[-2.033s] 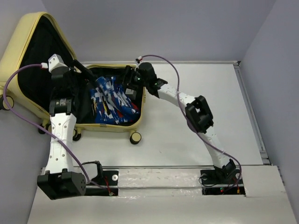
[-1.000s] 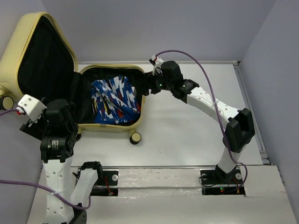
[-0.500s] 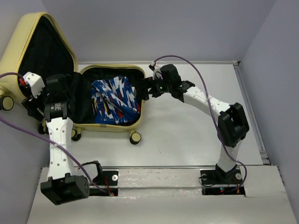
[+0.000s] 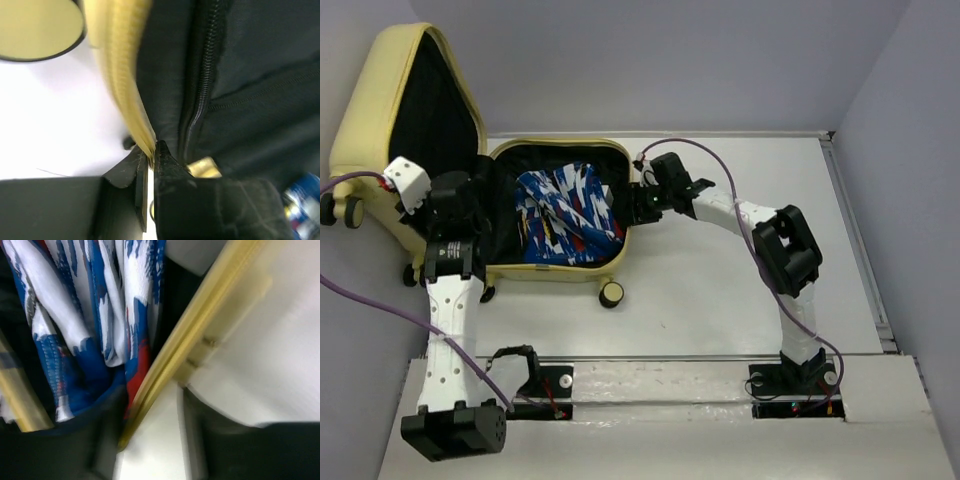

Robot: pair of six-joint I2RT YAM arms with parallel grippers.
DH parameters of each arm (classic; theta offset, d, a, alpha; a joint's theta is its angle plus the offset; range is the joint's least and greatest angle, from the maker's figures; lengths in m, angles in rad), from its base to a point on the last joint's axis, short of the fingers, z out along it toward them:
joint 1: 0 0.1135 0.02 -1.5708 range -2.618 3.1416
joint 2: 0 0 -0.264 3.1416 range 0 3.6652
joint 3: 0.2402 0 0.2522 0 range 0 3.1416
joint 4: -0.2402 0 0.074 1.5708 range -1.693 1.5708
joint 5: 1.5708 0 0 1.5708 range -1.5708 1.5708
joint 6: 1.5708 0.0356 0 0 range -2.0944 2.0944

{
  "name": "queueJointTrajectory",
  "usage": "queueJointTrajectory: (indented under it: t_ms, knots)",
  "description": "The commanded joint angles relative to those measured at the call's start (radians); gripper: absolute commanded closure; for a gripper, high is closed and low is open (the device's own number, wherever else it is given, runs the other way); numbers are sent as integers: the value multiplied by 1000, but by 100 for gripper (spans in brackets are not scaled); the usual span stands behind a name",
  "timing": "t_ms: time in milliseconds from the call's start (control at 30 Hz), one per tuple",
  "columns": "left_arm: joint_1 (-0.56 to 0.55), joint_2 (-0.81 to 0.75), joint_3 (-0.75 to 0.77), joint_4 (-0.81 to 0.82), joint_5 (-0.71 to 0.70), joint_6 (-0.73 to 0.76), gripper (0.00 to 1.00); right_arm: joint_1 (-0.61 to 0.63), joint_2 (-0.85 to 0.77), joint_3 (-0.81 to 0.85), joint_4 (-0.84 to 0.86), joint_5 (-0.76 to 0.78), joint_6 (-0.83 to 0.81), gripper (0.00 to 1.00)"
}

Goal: Pack the luggage

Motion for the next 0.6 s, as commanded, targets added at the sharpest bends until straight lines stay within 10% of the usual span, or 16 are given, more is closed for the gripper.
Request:
queueJointTrajectory:
  t_ms: [0, 100, 367, 500, 567]
  knots:
    - [-273, -106, -88, 73, 80, -1, 94, 13, 32, 45, 35, 3, 21, 77]
    - [-503, -145, -112, 51, 28, -31, 94, 22, 45, 29, 48, 15, 36, 93]
    - [-979, -168, -86, 25, 234, -10, 94, 31, 58, 28, 50, 55, 47, 93]
    - [-1149, -116, -18, -22, 378, -22, 24, 19, 23, -21, 50, 123, 29, 93]
    - [-1227, -117, 10, -21, 427, -33, 17, 8, -13, -47, 52, 140, 23, 93]
